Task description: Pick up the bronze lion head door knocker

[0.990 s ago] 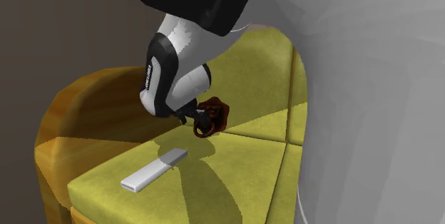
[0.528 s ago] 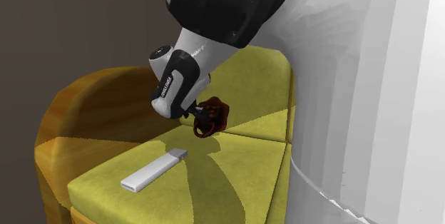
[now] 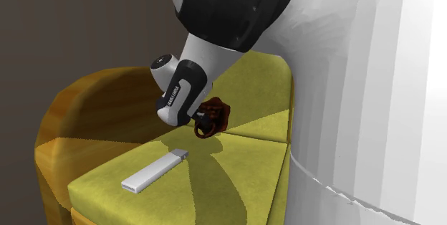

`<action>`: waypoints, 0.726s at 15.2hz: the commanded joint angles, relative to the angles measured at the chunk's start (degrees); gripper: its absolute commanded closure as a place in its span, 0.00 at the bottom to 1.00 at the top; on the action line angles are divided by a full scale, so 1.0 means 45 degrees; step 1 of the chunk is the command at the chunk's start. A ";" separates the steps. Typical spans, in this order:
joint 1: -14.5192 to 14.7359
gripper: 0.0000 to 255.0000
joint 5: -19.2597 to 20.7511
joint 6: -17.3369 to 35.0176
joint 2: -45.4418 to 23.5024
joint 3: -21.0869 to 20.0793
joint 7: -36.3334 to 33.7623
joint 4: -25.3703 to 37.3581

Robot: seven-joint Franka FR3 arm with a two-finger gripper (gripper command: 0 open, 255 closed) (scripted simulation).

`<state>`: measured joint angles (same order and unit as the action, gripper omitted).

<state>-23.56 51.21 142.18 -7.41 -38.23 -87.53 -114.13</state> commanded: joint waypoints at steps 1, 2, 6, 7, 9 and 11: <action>-0.0039 1.00 0.0016 0.0109 -0.0155 0.0059 0.0010 -0.0047; -0.0032 1.00 0.0010 0.0089 -0.0164 0.0055 0.0020 -0.0023; -0.0026 1.00 0.0070 0.0111 -0.0198 0.0067 -0.0029 -0.0032; -0.0037 1.00 0.0035 0.0103 -0.0189 0.0066 0.0016 -0.0012; -0.0063 1.00 -0.0174 0.0051 -0.0017 0.0001 0.0135 -0.0061; -0.0116 1.00 -0.0551 -0.0098 0.0155 -0.0066 0.0489 0.0061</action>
<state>-23.86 49.54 141.84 -6.78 -38.54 -86.14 -113.99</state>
